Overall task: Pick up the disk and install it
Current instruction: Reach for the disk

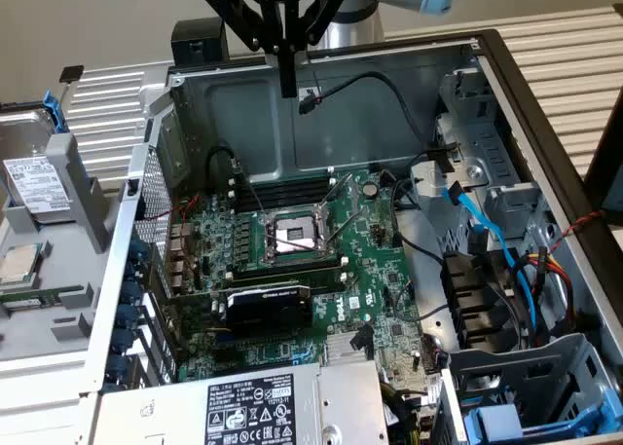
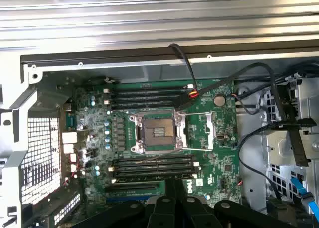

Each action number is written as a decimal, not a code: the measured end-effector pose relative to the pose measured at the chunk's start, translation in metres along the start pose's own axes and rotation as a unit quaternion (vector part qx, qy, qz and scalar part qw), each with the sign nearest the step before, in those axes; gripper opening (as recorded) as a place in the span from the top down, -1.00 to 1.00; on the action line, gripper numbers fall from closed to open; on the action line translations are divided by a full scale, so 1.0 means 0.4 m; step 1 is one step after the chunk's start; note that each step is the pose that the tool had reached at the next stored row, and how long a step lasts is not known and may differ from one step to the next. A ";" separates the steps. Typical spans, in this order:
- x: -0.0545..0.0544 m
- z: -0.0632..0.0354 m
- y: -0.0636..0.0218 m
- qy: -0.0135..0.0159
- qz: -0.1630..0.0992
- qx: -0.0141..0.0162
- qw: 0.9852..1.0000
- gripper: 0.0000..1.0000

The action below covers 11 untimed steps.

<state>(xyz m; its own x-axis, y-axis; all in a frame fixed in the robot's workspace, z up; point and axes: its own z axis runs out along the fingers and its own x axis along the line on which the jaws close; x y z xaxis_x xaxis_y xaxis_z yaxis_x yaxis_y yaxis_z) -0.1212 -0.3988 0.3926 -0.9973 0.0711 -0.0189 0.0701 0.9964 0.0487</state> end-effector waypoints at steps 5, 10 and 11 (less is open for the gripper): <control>0.000 0.000 0.000 0.000 0.000 0.000 1.000 0.79; 0.000 0.000 0.000 0.000 0.000 0.000 1.000 0.79; 0.000 0.000 0.000 0.000 0.000 0.000 1.000 0.79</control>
<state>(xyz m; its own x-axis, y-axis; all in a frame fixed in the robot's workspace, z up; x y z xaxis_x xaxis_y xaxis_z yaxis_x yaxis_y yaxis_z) -0.1212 -0.3988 0.3926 -0.9973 0.0710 -0.0190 0.0700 0.9964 0.0488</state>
